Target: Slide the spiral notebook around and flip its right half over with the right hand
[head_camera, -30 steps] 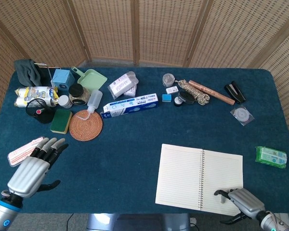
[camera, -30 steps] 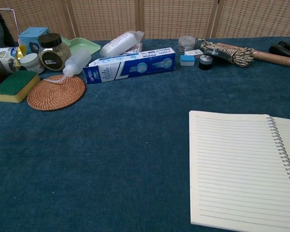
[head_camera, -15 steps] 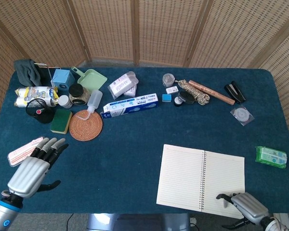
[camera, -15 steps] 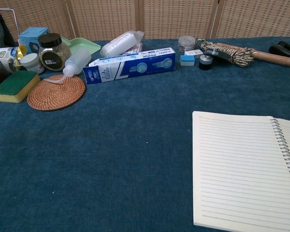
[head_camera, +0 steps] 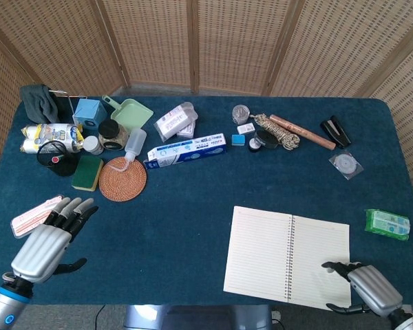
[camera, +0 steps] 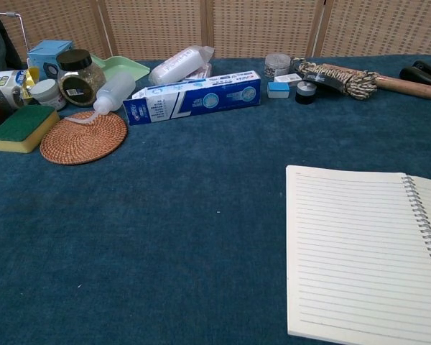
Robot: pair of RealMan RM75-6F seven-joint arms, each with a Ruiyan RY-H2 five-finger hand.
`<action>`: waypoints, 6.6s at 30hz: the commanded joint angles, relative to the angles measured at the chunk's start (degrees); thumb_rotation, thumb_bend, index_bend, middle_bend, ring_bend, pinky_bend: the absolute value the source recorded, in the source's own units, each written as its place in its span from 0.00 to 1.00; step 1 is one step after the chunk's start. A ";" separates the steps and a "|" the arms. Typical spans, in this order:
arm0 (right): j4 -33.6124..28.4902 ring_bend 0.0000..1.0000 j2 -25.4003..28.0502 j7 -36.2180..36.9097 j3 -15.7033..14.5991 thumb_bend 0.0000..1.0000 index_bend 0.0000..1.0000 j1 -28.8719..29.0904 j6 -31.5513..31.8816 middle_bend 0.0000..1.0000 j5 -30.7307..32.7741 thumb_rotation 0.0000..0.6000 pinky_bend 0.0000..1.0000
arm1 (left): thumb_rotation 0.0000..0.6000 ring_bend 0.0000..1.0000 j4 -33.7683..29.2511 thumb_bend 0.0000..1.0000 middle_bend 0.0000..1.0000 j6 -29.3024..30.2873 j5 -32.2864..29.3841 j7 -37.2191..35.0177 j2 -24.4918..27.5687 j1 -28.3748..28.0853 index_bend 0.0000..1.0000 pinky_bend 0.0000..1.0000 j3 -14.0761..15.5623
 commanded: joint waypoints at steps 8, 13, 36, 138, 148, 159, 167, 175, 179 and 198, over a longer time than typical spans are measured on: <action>26.49 0.21 -12.61 9.78 3.32 0.23 0.17 -10.78 9.70 0.25 4.95 0.51 0.31 | 1.00 0.00 -1.11 0.06 0.00 -0.16 0.67 1.20 -0.13 -0.24 0.00 0.00 0.04; 35.38 0.05 -16.64 11.13 4.40 0.23 0.10 -13.82 12.89 0.11 5.65 0.50 0.20 | 1.00 0.00 -1.54 0.06 0.00 -0.01 0.97 1.66 -0.17 -0.17 0.00 0.00 0.10; 66.92 0.00 -32.06 15.76 6.38 0.22 0.00 -21.78 13.60 0.00 7.27 0.60 0.12 | 1.00 0.00 -1.19 0.06 0.00 -0.53 1.01 3.02 -1.11 0.08 0.00 0.00 0.95; 50.42 0.03 -32.47 13.83 7.64 0.53 0.72 -7.69 35.86 0.10 -1.90 1.00 0.20 | 1.00 0.00 1.34 0.06 0.00 2.07 2.17 -2.78 0.49 1.86 0.00 0.00 1.66; 32.36 0.04 -24.67 -1.11 7.26 0.53 0.72 1.26 29.67 0.10 -8.05 1.00 0.22 | 1.00 0.00 2.38 0.06 0.00 2.39 3.00 -4.67 0.99 2.15 0.00 0.00 2.05; 19.03 0.04 -20.30 -10.42 9.26 0.53 0.71 10.16 18.28 0.10 -11.08 1.00 0.22 | 1.00 0.00 2.99 0.06 0.00 2.73 3.61 -5.58 1.23 2.58 0.00 0.00 2.42; 15.75 0.04 -19.45 -13.93 10.35 0.53 0.71 14.22 13.08 0.10 -12.30 1.00 0.22 | 1.00 0.00 3.60 0.06 0.00 2.82 3.27 -6.35 1.28 2.68 0.00 0.00 2.34; 9.56 0.05 -18.01 -18.32 11.85 0.52 0.61 18.77 7.72 0.10 -13.66 1.00 0.22 | 1.00 0.00 4.07 0.06 0.00 3.13 2.94 -7.01 1.31 2.90 0.00 0.00 2.27; 5.88 0.05 -17.35 -20.72 13.29 0.49 0.32 20.73 4.67 0.07 -12.96 1.00 0.23 | 1.00 0.00 4.29 0.06 0.00 3.51 2.95 -7.27 1.39 3.17 0.00 0.00 2.31; -2.90 0.01 -21.03 -32.34 19.13 0.16 0.00 24.52 -9.03 0.00 -2.30 1.00 0.23 | 1.00 0.00 5.28 0.06 0.00 4.08 2.78 -8.72 1.50 3.42 0.00 0.00 2.05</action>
